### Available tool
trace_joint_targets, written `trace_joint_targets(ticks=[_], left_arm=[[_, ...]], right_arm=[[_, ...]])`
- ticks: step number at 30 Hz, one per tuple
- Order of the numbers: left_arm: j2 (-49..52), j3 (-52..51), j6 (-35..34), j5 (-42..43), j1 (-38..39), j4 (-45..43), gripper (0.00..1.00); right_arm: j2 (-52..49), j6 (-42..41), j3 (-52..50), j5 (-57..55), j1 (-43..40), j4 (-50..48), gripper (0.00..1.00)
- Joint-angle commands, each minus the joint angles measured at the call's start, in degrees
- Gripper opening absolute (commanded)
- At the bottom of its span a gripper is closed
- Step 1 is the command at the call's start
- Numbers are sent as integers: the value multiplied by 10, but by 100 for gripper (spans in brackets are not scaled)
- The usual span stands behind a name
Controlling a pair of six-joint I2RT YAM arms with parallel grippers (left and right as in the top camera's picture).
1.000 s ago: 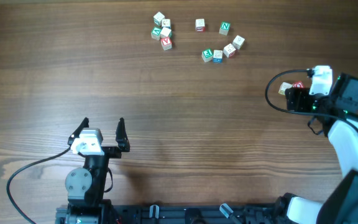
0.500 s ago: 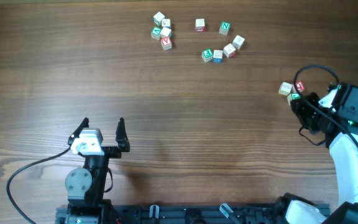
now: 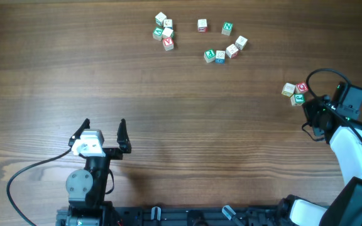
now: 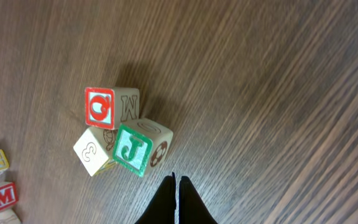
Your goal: Form a circle
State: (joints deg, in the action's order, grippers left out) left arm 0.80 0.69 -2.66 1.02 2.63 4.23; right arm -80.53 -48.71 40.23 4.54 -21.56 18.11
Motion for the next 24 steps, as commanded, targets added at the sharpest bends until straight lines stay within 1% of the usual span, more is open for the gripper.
trace_joint_targets(ticks=[1, 5, 8, 14, 20, 24], left_arm=[[-5, -4, -4, 9, 3, 0, 100], [-5, -4, -4, 9, 3, 0, 100], [-5, -4, -4, 9, 3, 0, 100], [-5, -4, -4, 9, 3, 0, 100], [-5, -4, -4, 9, 3, 0, 100], [-5, -4, -4, 9, 3, 0, 100]], right_arm=[[-5, 29, -2, -20, -2, -3, 5], [-5, 53, -2, -20, -2, -3, 4], [-5, 51, -2, -20, -2, 3, 4], [3, 52, 0, -29, -3, -14, 4], [4, 50, 0, -16, -3, -57, 4], [-28, 51, 0, -18, -3, -77, 4]])
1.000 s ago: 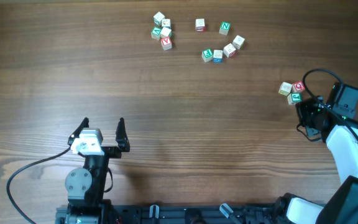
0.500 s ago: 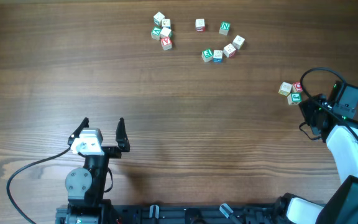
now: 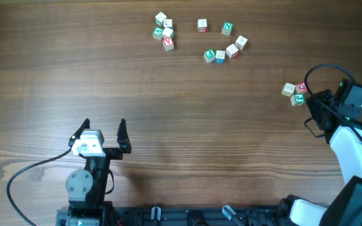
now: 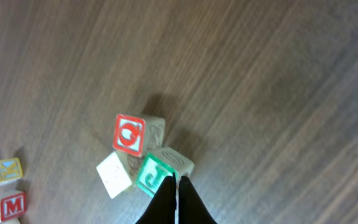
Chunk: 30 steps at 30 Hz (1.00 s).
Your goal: Form a circle
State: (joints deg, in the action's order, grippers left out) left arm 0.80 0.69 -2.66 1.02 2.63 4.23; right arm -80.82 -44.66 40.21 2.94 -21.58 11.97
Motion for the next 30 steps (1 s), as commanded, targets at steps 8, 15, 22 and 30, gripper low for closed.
trace_joint_targets(ticks=[8, 15, 22, 30], left_arm=[[-5, -4, -4, 9, 3, 0, 100], [-5, -4, -4, 9, 3, 0, 100], [-5, -4, -4, 9, 3, 0, 100], [-5, -4, -4, 9, 3, 0, 100]], right_arm=[[-102, -11, 0, 40, -1, -93, 5], [-109, -16, 0, 44, -1, -98, 4], [-109, -5, 0, 53, -1, -107, 5], [-135, -8, 0, 54, 3, -141, 5]])
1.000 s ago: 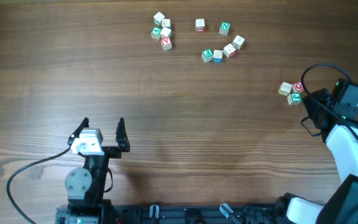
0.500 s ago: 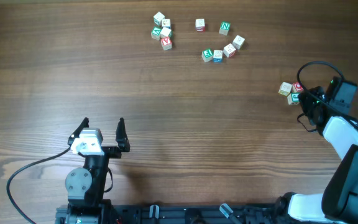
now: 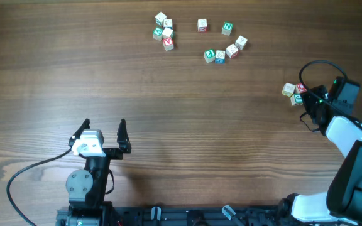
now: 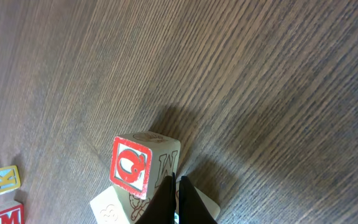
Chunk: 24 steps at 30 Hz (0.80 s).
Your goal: Form a circle
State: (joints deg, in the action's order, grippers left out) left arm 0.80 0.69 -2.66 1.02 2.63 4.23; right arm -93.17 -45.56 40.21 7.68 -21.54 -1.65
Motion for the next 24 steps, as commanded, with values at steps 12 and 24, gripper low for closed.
trace_joint_targets(ticks=[12, 24], left_arm=[[-5, -4, -4, 9, 3, 0, 100], [-5, -4, -4, 9, 3, 0, 100]], right_arm=[[-12, 19, 0, 23, 3, -17, 5], [-20, 19, 0, 27, 4, -15, 4]])
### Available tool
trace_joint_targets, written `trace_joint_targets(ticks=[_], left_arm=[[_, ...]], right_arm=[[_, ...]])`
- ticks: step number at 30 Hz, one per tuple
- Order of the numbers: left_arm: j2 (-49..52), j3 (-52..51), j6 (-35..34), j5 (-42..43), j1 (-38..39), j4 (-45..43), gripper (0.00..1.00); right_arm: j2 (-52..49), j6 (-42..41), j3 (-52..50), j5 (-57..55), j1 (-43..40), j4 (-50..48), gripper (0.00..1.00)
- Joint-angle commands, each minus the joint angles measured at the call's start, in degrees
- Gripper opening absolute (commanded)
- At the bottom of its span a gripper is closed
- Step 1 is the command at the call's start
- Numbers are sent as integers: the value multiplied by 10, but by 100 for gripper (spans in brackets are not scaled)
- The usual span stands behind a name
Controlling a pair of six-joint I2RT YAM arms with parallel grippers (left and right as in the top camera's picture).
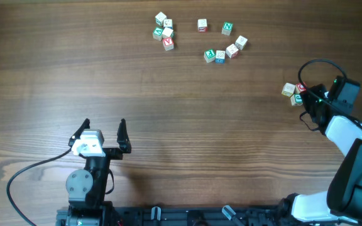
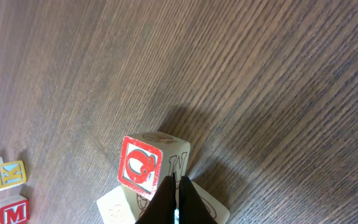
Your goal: Form a circle
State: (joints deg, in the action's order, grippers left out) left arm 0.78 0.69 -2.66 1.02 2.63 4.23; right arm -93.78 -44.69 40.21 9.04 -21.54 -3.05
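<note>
Three letter blocks huddle at the table's right: a red Q block [image 1: 301, 87] [image 2: 142, 170], a plain tan block [image 1: 288, 90] [image 2: 112, 208] and a green block [image 1: 297, 98]. My right gripper [image 1: 307, 100] [image 2: 174, 184] is shut with nothing in it. Its tips rest over the green block, which they nearly hide in the wrist view, and they touch the Q block's side. Several more blocks lie far back: a curved row [image 1: 222, 47] and a tight group [image 1: 163, 31]. My left gripper [image 1: 104, 133] stands open near the front, far from every block.
A K block [image 2: 11, 174] and an M block [image 2: 10, 211] show at the right wrist view's left edge. The right arm's cable [image 1: 313, 64] loops above the three-block huddle. The wooden table [image 1: 181, 113] runs wide between the arms.
Almost nothing. In the right wrist view the Q block sits a touch further right and larger; the shut right gripper has edged slightly closer. The left arm has not moved.
The shut right gripper first stood just short of the three blocks, the green J block in full view. Then its tips touched the J block. Then they covered it and met the Q block, where they stay. The huddle has barely shifted.
</note>
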Motion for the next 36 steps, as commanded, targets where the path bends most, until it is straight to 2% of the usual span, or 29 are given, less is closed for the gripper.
trace_joint_targets(ticks=[1, 24, 32, 36], left_arm=[[-5, -4, -4, 9, 3, 0, 100], [-5, -4, -4, 9, 3, 0, 100], [-5, -4, -4, 9, 3, 0, 100], [-5, -4, -4, 9, 3, 0, 100]], right_arm=[[-14, 10, 0, 14, 4, -1, 5], [-2, -5, 0, 9, -4, 2, 5], [116, -20, 0, -60, -21, 122, 5], [132, 14, 0, -21, -21, 148, 5]])
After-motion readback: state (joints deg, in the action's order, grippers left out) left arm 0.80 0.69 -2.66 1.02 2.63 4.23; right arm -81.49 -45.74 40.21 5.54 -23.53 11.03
